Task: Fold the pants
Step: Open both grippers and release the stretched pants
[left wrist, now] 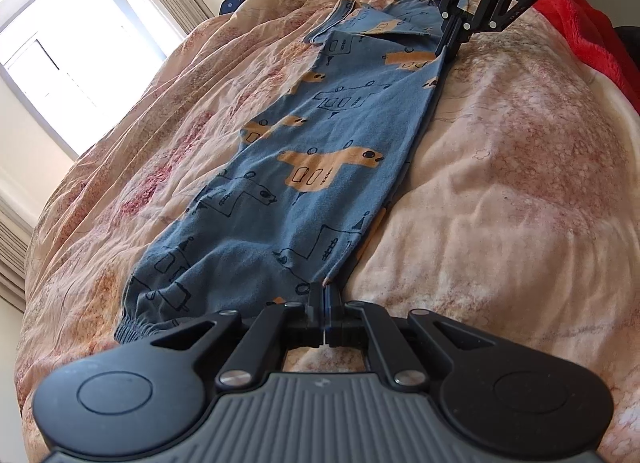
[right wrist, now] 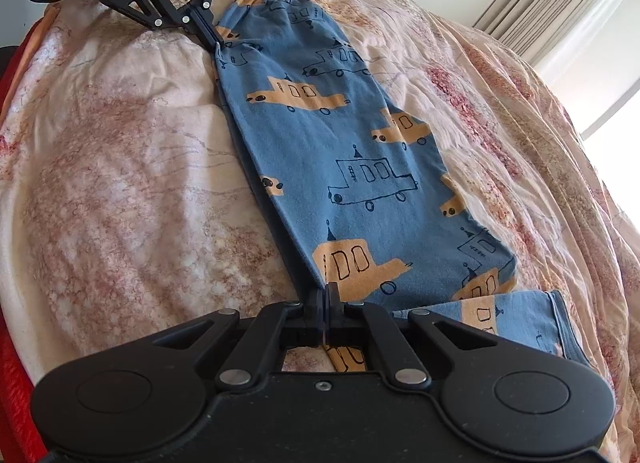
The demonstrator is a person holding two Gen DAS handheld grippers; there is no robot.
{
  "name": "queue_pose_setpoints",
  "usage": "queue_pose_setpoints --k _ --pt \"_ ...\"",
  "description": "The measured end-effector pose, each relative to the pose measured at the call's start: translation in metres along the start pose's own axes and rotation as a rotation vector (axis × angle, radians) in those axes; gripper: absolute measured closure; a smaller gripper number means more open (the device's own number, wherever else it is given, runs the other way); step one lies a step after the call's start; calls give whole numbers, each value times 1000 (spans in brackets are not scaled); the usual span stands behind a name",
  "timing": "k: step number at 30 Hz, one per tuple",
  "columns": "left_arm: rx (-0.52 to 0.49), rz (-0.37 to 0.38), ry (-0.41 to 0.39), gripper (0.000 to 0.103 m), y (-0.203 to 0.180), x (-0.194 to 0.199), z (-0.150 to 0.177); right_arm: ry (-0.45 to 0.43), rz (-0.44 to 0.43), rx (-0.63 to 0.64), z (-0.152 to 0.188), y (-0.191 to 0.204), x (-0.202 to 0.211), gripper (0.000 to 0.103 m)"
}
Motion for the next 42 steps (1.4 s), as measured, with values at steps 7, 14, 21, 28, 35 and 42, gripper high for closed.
queue_pose_setpoints --k 7,14,21,28,35,42 --pt "-69 -17 45 102 -8 9 5 21 -32 -50 7 0 2 83" --pt "148 -36 -99 47 10 26 -42 -134 -95 -369 -20 -30 29 65" --pt "118 23 38 55 -15 -22 -36 -57 -53 -420 -4 -34 -9 61" --pt "298 92 -99 45 -9 6 -74 -147 -72 -537 38 -47 52 25" --pt "577 405 -252 26 -27 -47 -202 -116 81 -584 85 -115 77 23" --pt "768 487 -151 40 -38 -134 -244 -122 117 -620 110 -171 77 26"
Point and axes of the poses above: each gripper's, at about its wrist camera, not at the fingertips, and x roughly against the way its jaws point, y to its left, z to its underside, the point moved 8 cm from there along -x, roughly the way its jaws point
